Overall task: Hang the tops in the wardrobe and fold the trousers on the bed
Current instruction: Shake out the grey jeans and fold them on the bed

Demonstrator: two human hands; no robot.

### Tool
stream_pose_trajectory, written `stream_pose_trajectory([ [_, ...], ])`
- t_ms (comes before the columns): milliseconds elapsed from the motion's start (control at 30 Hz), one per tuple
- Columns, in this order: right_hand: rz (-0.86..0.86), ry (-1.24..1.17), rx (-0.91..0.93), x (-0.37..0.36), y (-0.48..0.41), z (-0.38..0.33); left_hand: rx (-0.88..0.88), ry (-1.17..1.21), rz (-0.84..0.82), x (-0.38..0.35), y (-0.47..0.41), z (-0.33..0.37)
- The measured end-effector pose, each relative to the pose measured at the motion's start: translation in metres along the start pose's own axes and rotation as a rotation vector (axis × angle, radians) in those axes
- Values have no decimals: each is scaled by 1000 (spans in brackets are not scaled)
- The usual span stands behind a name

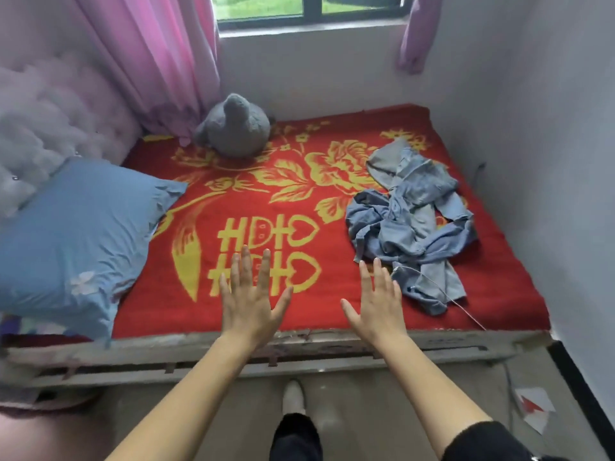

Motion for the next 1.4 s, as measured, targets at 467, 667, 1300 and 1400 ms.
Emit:
stream_pose_trajectory([
  [467,-78,116,-408,-2,-175,112,-346,35,-284,-107,-265,56],
  [667,-169,127,-512,-25,-218,187,-385,79,-459,-172,-318,110],
  [1300,-376,130,-398,-264,-409,378,155,545,-603,-468,-463,267],
  [1400,-333,137,-373,-282,-405,378,233,508,-468,-485,-464,262],
])
Point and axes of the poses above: each hand's wrist, its own y-axis away from the middle knuckle, its own x-axis out of the back of the hand, z = x × y, the point moved 8 cm from there along -y, towards the middle knuckle, and after that the axes turned 9 degrees about -x, right-handed, at the moved point
